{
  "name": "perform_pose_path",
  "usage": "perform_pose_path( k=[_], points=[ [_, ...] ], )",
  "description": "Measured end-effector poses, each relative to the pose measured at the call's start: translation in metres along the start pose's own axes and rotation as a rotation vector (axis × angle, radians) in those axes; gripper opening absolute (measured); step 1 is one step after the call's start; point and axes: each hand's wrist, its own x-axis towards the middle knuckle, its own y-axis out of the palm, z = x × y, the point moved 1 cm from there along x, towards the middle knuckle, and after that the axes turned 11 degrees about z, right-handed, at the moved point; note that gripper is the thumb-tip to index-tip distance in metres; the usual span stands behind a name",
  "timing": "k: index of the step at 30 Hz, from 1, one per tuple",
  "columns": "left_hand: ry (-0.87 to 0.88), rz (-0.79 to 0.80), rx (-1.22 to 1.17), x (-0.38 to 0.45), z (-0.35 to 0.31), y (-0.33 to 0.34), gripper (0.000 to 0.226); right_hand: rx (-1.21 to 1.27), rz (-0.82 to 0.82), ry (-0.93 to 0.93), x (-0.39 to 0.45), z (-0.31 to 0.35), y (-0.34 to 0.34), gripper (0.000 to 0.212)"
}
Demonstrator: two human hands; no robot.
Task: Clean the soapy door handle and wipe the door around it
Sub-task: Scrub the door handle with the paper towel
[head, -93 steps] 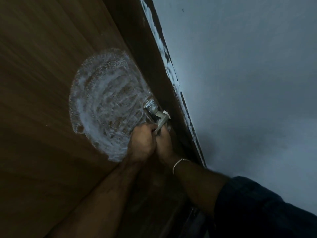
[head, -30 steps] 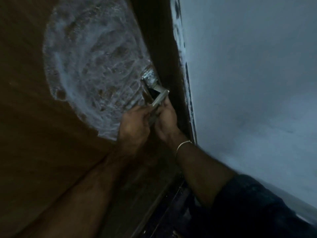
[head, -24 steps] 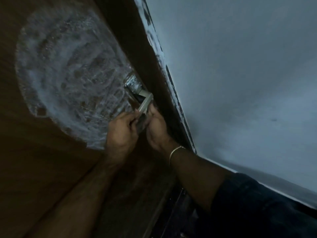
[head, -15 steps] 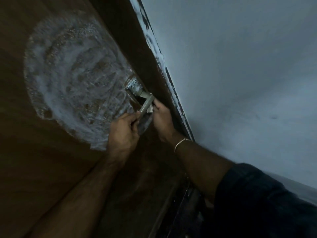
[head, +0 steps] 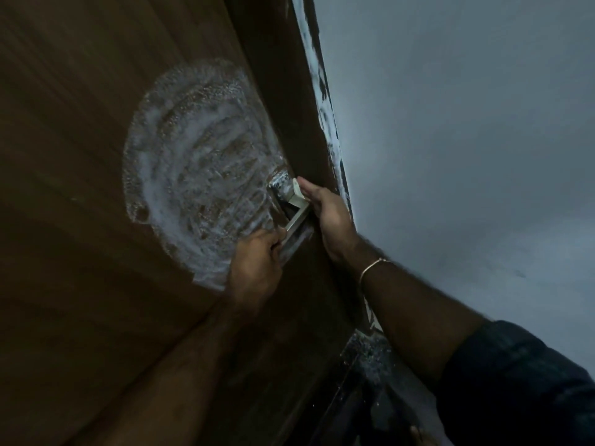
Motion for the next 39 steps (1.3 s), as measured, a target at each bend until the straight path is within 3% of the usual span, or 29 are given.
perform_pose_path(
  k=[3, 8, 13, 15, 21, 26, 29, 35, 39],
  points=[
    [-0.013, -0.003, -0.027, 0.001, -0.003, -0.001, 0.040, 0.013, 0.029, -0.020, 0.001, 0.010, 0.009, 0.038],
    [-0.007, 0.024, -0.038, 0.000, -0.003, -0.002, 0.040, -0.332, 0.051, -0.146, -0.003, 0.023, 0.015, 0.052],
    [-0.007, 0.018, -0.018, 0.001, -0.001, -0.003, 0.037, -1.093, 0.164, -0.472, -0.009, 0.018, 0.015, 0.045],
    [0.002, 0.013, -0.020, 0.001, -0.002, -0.002, 0.037, -1.236, 0.169, -0.516, -0.009, 0.020, 0.010, 0.044],
    [-0.033, 0.005, -0.026, 0.003, -0.001, 0.001, 0.040, -1.326, 0.129, -0.534, 0.003, 0.037, 0.015, 0.038],
    [-0.065, -0.020, -0.032, 0.005, -0.001, 0.004, 0.031, -1.234, 0.088, -0.530, 0.004, 0.033, 0.037, 0.018],
    [-0.070, 0.013, -0.019, 0.003, -0.003, 0.001, 0.026, -1.169, 0.120, -0.559, -0.002, 0.021, 0.046, 0.018],
    [-0.083, -0.022, -0.049, 0.001, -0.006, 0.000, 0.039, -0.764, -0.373, -0.449, 0.004, 0.014, 0.040, 0.021],
    [-0.084, -0.034, -0.086, 0.001, -0.006, 0.002, 0.042, -0.697, -0.380, -0.399, 0.005, 0.006, 0.043, 0.020]
  ],
)
